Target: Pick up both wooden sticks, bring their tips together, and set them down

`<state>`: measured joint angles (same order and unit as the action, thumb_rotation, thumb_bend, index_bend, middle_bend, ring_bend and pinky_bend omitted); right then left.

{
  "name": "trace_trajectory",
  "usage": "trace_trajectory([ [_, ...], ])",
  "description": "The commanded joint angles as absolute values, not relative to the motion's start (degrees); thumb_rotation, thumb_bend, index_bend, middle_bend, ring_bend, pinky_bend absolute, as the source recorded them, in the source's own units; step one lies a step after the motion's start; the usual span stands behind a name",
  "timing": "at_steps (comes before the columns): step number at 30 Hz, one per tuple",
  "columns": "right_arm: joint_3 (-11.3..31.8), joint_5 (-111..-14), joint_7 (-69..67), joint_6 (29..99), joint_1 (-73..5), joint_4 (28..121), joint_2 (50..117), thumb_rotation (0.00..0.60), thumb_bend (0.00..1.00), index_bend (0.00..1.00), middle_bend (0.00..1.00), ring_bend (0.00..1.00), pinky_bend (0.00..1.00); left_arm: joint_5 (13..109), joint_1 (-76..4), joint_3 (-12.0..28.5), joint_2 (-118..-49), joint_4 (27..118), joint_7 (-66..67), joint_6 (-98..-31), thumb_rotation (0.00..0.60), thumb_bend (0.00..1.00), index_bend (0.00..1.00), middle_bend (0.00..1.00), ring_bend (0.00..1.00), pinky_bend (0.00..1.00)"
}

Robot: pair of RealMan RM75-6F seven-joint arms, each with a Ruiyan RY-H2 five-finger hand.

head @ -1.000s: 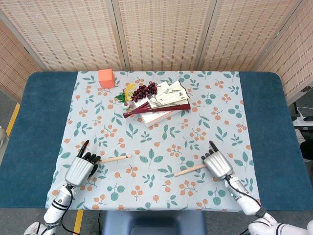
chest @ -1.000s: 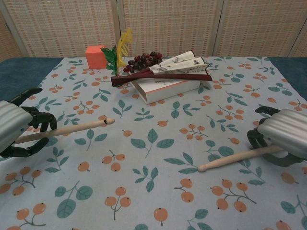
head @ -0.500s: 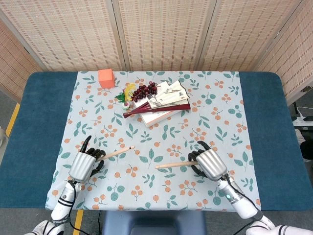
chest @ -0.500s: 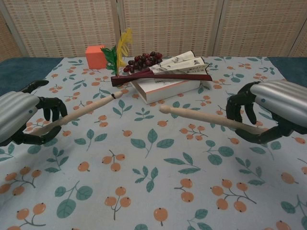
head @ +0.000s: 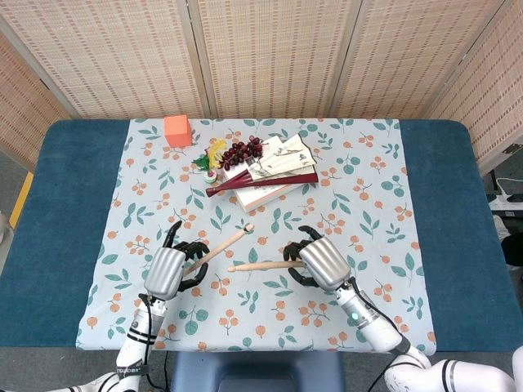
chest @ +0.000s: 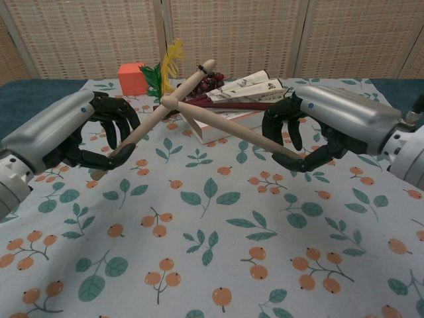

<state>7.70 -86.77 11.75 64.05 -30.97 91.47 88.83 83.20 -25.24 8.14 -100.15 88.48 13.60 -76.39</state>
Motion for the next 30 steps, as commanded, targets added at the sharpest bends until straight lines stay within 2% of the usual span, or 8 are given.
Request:
trace_trajectory([
  [1, 8.0, -86.2, 12.0, 64.0, -31.3, 91.1, 89.3, 0.6, 0.37, 1.0, 0.89, 0.58, 0.19, 82.6, -25.2, 7.4, -99.9, 91.8, 17.1, -75.9, 0.6, 0.51, 0.88, 0.91, 0.53, 0.05],
  [9, 7.6, -85.9, 11.8, 65.0, -31.3, 90.4, 89.4, 0.6, 0.37, 1.0, 0.89, 0.58, 0.19, 86.8, -24.0, 4.1, -101.9, 89.0, 19.2, -78.7, 0.6, 0.51, 0.88, 0.91, 0.53, 0.05],
  [20, 5.8, -87.0, 8.4, 65.0, -31.2, 89.5, 87.6, 0.6, 0.37, 1.0, 0.89, 0.58, 0.19, 89.7, -23.8, 3.9, -102.6, 83.0, 20.0, -80.7, 0.6, 0.52, 0.87, 0.91, 0.53, 0.06],
  [23, 4.3, -89.2, 9.3, 67.0, -30.1, 88.4, 85.5, 0.6, 0.37, 1.0, 0.89, 0.58, 0.19, 91.8, -24.7, 4.8, -102.7, 75.8, 19.3, -81.7, 0.6, 0.52, 0.87, 0.91, 0.53, 0.08],
  [25, 2.9, -89.2, 12.0, 66.8, -29.3, 87.3, 83.3, 0.6, 0.37, 0.98, 0.89, 0.58, 0.19, 92.8, -25.6, 4.6, -103.6, 67.3, 15.2, -81.5, 0.6, 0.52, 0.86, 0.9, 0.53, 0.09],
  [28, 1.4, -86.8, 16.2, 63.5, -28.9, 86.2, 80.4, 0.6, 0.37, 0.87, 0.87, 0.54, 0.19, 92.0, -25.7, 2.9, -106.0, 55.9, 6.5, -78.7, 0.6, 0.52, 0.85, 0.87, 0.53, 0.11],
  [30, 1.2, -86.2, 17.0, 62.8, -28.9, 85.8, 80.1, 0.6, 0.37, 0.82, 0.83, 0.52, 0.18, 92.4, -25.8, 2.3, -106.9, 52.9, 4.4, -78.6, 0.6, 0.52, 0.84, 0.86, 0.52, 0.11],
])
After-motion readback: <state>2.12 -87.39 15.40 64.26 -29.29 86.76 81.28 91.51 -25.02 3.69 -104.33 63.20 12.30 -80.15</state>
